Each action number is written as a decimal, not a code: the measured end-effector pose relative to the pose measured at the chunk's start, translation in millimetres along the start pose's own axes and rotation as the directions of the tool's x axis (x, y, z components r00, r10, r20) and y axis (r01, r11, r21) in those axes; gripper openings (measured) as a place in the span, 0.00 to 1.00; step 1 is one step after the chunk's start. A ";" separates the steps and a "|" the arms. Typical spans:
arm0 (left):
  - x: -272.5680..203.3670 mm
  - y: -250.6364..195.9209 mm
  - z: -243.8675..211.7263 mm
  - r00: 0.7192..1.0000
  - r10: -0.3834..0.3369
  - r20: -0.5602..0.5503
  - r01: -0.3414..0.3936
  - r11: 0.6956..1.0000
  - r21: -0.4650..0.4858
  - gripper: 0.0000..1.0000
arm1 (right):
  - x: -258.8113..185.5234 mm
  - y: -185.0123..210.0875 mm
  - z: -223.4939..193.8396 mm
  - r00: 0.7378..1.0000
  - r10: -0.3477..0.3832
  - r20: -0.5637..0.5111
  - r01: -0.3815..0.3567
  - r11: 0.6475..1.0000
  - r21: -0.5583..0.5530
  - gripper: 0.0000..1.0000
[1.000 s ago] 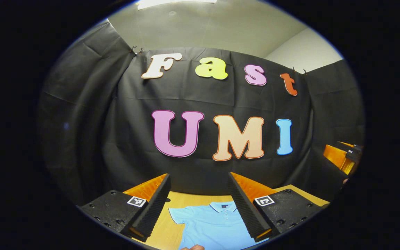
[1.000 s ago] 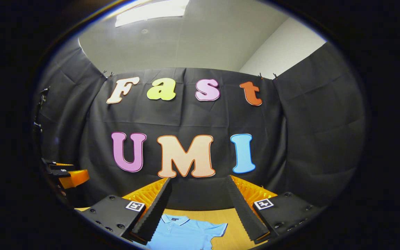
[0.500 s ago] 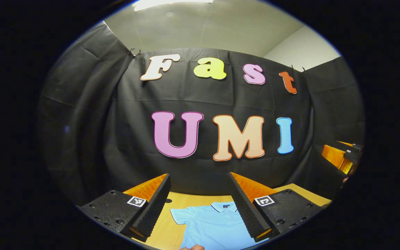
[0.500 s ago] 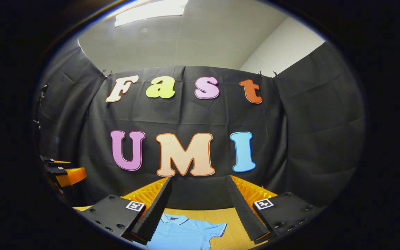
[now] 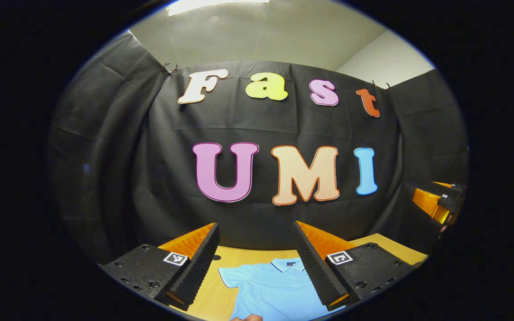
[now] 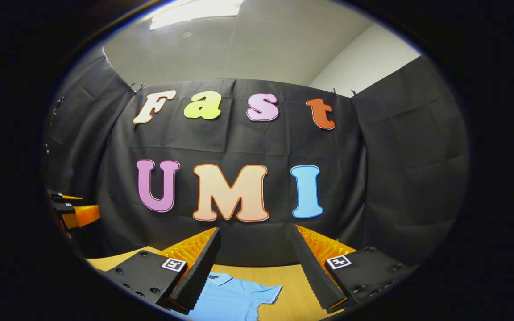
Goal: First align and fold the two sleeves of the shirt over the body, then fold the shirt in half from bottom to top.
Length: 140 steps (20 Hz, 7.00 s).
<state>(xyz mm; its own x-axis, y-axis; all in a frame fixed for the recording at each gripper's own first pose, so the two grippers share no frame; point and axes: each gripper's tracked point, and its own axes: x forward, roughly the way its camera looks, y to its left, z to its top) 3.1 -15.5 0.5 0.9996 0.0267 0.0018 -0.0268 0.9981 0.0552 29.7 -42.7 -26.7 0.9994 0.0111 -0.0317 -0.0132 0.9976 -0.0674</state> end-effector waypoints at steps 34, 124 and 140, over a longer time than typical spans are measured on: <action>12.6 72.0 -45.3 0.956 0.264 -0.129 -0.256 0.964 0.077 0.97 | 110.4 -38.9 -464.8 0.635 -0.065 -0.770 0.020 0.998 -0.067 1.00; 76.6 128.8 -184.0 0.931 0.070 -0.358 -0.075 0.997 0.001 0.98 | 131.7 151.1 -399.2 0.733 0.216 -0.645 -0.128 0.975 0.181 0.98; 181.5 109.9 -417.2 0.697 -0.224 -0.682 0.301 0.953 -0.005 0.98 | -3.2 11.1 -379.9 0.655 -0.111 -0.747 0.209 0.977 0.039 0.98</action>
<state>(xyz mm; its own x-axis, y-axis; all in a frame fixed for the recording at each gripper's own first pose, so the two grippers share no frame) 181.8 122.0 -409.7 0.7026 -0.1670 -0.6917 0.2758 0.9600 0.0485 14.7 -57.4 -406.2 0.6332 -0.1538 -0.7585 0.1975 0.9797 -0.0338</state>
